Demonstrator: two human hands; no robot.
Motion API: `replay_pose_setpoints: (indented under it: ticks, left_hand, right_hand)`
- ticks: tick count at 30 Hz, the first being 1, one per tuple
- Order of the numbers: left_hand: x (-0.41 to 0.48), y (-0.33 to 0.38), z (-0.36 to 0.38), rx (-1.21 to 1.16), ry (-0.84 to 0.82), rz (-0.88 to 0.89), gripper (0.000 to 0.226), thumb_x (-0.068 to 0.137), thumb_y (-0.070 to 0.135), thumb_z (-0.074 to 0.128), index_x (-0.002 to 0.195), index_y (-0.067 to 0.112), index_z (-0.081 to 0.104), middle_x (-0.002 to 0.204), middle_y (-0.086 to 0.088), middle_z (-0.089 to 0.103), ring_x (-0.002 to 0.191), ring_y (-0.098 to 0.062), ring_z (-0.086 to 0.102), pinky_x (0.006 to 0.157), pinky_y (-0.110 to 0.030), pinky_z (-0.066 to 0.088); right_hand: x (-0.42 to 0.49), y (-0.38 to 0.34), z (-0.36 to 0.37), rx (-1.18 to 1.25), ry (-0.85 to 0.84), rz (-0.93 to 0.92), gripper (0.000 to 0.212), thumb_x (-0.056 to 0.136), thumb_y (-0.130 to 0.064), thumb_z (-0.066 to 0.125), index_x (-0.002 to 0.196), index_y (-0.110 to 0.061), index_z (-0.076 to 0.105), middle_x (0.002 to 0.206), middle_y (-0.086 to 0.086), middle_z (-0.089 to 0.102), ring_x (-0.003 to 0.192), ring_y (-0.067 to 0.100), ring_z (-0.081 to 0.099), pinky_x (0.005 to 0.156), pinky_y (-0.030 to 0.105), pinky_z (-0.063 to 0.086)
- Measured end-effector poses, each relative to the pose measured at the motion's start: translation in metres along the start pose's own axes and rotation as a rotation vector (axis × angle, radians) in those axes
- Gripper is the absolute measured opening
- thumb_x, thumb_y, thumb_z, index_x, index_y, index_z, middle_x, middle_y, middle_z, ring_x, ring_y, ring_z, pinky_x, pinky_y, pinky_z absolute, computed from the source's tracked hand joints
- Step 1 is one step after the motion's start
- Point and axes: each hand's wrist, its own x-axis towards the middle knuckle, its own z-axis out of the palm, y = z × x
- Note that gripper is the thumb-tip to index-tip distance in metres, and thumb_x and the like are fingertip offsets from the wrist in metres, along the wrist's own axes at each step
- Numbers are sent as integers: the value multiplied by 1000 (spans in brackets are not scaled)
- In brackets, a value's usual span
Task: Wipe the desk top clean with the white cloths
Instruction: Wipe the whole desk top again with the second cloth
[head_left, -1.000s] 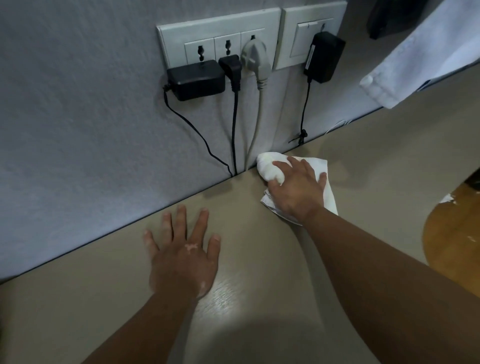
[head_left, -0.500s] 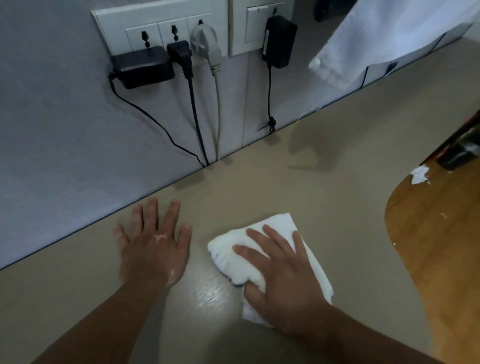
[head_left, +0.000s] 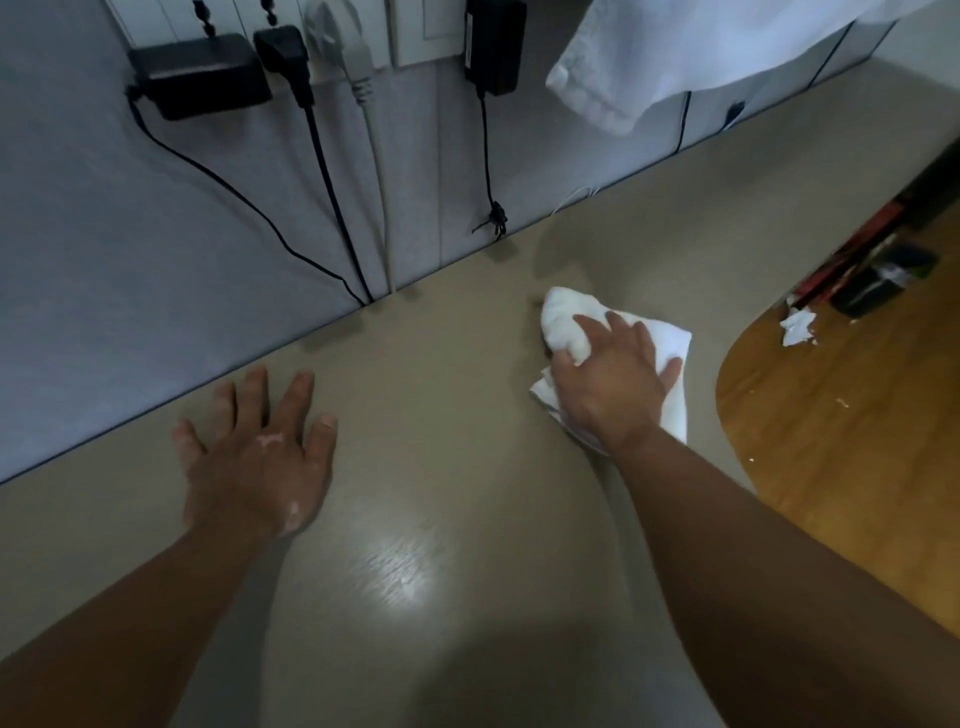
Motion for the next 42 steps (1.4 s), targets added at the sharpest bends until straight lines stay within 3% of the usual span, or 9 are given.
replay_pose_setpoints:
  ticks: [4, 8, 12, 16, 21, 28, 37, 42]
  left_hand:
    - [4, -2, 3, 27, -1, 14, 62, 101, 64, 6, 159, 48, -7, 173, 1, -10, 160, -28, -5, 124, -62, 1]
    - [4, -4, 2, 44, -33, 28, 60, 101, 63, 5, 157, 50, -11, 173, 2, -13, 160, -27, -9, 123, -65, 0]
    - [6, -2, 0, 76, -57, 54, 60, 103, 59, 9, 158, 48, -11, 172, 1, -13, 159, -28, -7, 121, -70, 5]
    - [11, 11, -3, 136, -66, 110, 61, 104, 54, 15, 160, 44, -8, 172, -2, -10, 158, -31, -4, 119, -71, 11]
    - [23, 75, 1, 72, -88, 235, 56, 104, 56, 12, 158, 53, -7, 172, 4, -16, 159, -24, -14, 122, -66, -2]
    - [40, 145, 2, 104, -100, 298, 57, 102, 61, 7, 155, 56, -12, 172, 4, -18, 159, -25, -16, 124, -64, -5]
    - [53, 158, 0, 98, -69, 280, 59, 100, 63, 4, 156, 55, -14, 172, 5, -18, 158, -22, -18, 126, -59, -7]
    - [58, 160, -1, 74, -65, 278, 59, 100, 63, 4, 156, 54, -14, 172, 5, -18, 158, -21, -20, 126, -59, -7]
  right_hand:
    - [-91, -17, 7, -36, -9, -164, 65, 87, -61, 35, 149, -44, 44, 165, -7, 34, 156, 24, 21, 121, 69, 11]
    - [-198, 1, 12, 13, 49, -439, 66, 78, -55, 57, 142, -41, 58, 160, -3, 46, 152, 29, 36, 114, 73, 29]
    - [-236, 34, 12, 8, 69, -516, 74, 60, -58, 67, 132, -44, 68, 152, -6, 55, 144, 25, 49, 109, 67, 38]
    - [-213, 65, -5, 8, 41, -499, 74, 64, -54, 67, 137, -43, 63, 154, -7, 52, 145, 24, 47, 110, 68, 37]
    - [-146, 87, -20, -46, 25, -368, 61, 82, -54, 56, 143, -43, 56, 158, -10, 47, 150, 21, 37, 120, 63, 26]
    - [-42, 101, -29, -43, -12, -231, 57, 90, -58, 44, 146, -45, 48, 161, -13, 41, 152, 18, 29, 123, 60, 18]
    - [62, 106, -31, 23, 26, -132, 61, 88, -59, 38, 146, -45, 48, 162, -8, 39, 154, 18, 25, 124, 59, 13]
    - [88, 109, -33, 19, -13, -78, 57, 93, -55, 45, 149, -46, 44, 165, -9, 34, 156, 18, 19, 125, 58, 7]
